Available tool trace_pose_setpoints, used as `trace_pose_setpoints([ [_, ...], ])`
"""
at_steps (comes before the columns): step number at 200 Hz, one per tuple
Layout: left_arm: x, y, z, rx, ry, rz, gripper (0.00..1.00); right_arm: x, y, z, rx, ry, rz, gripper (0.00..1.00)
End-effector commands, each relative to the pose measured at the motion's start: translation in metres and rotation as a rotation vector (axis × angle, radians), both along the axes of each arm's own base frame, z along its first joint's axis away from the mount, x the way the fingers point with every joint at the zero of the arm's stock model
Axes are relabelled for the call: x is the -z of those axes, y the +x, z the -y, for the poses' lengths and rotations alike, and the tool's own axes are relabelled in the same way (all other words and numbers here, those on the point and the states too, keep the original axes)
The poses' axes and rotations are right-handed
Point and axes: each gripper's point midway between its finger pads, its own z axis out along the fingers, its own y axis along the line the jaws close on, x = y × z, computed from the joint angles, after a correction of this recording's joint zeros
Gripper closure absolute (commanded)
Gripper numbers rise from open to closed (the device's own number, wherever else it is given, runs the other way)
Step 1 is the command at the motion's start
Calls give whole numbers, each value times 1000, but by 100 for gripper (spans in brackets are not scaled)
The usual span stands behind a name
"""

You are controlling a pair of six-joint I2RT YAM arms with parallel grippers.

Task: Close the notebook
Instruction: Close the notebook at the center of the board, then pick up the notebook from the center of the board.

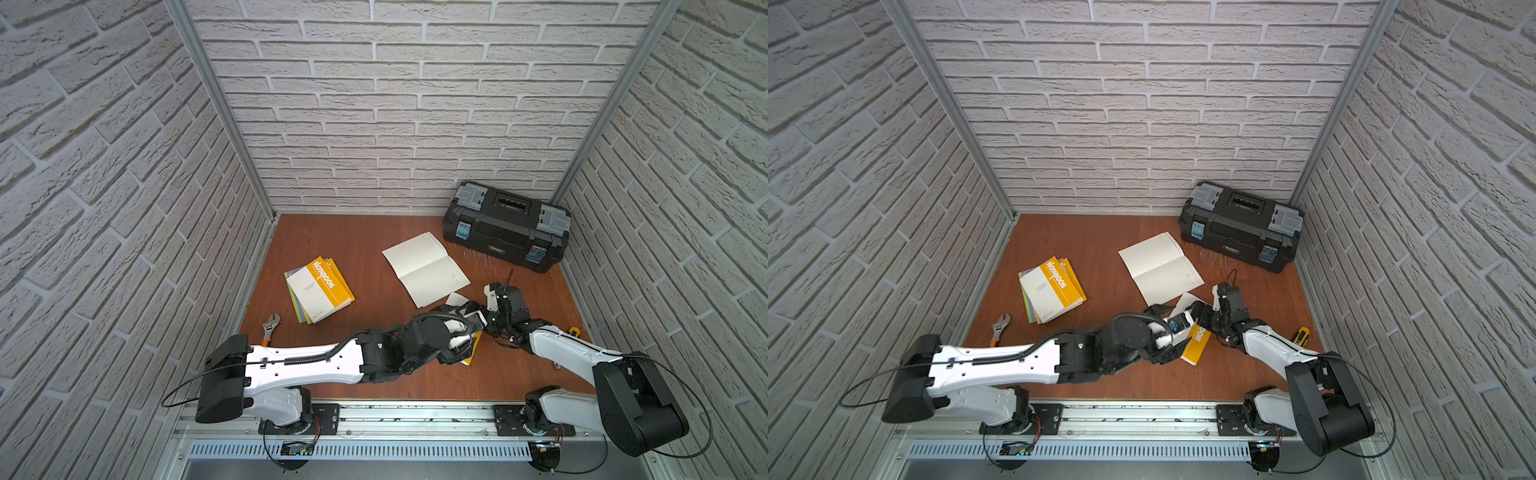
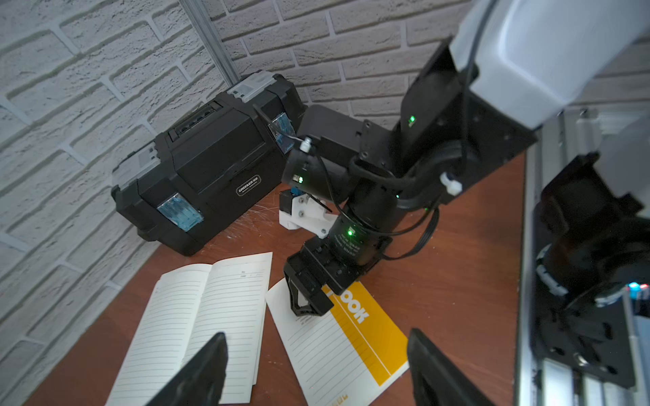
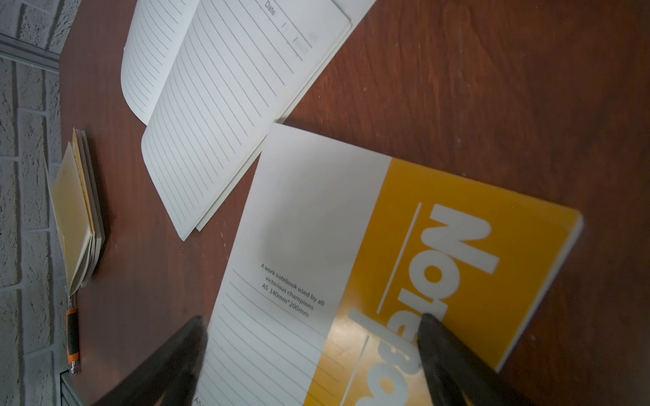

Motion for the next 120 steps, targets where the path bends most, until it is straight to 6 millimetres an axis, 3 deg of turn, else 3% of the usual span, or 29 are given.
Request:
trace_pose_setpoints([
  [1,24,23,-16,-23,-39,-282,21,17,-15,8,6,-47,-68,6],
  [28,44,71,-42,-137,-191,-547,26,16,-14,5,0,-39,-68,6],
  [55,74,100,-57,-237,-272,-766,30,14,-13,6,-4,-43,-61,6],
  [83,103,113,-56,-260,-319,-957,31,13,-12,4,-5,-32,-55,6],
  [120,128,122,-58,-295,-381,-1066,31,12,-10,2,-13,-23,-51,6],
])
